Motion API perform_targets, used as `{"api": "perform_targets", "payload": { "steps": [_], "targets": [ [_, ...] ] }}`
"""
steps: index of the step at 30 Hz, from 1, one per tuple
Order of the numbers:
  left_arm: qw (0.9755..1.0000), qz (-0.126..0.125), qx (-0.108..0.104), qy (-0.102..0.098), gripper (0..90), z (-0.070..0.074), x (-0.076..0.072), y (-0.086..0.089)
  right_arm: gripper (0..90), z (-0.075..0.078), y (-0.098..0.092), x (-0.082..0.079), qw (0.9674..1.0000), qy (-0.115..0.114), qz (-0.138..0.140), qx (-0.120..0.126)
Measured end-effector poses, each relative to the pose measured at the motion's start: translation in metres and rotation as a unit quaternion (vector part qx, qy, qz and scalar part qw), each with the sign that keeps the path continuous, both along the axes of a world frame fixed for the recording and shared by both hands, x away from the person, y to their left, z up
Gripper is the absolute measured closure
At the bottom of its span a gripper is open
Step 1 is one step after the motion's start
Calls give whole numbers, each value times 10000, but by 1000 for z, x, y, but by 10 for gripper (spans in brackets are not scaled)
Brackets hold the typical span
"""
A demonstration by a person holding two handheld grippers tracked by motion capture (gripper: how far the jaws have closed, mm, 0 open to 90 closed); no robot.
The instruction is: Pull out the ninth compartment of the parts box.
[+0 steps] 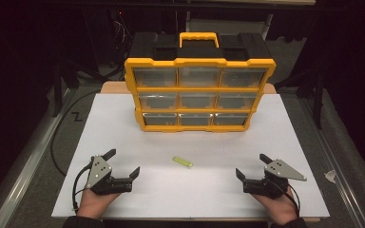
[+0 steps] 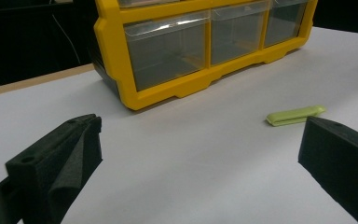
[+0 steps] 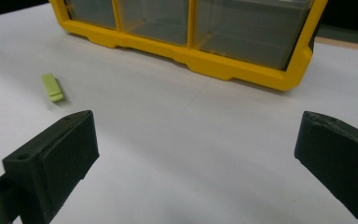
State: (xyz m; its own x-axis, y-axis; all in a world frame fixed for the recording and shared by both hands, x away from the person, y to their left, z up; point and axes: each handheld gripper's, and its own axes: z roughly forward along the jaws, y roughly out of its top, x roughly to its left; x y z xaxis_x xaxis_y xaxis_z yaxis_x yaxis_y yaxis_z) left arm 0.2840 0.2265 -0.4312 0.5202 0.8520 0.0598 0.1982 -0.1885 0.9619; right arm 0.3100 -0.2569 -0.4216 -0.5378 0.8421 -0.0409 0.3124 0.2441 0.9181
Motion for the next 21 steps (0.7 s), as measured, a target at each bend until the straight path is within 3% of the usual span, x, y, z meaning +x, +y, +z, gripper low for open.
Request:
{"api": "perform_targets", "payload": {
  "steps": [5,21],
  "targets": [
    [10000,-12,6,25,0,-1,1,-1,9,-3,-4,4,9999,99,-103,41],
    [9999,-131,10,44,0,-2,1,-4,8,-5,-2,6,9998,82,-180,-50]
  ]
}}
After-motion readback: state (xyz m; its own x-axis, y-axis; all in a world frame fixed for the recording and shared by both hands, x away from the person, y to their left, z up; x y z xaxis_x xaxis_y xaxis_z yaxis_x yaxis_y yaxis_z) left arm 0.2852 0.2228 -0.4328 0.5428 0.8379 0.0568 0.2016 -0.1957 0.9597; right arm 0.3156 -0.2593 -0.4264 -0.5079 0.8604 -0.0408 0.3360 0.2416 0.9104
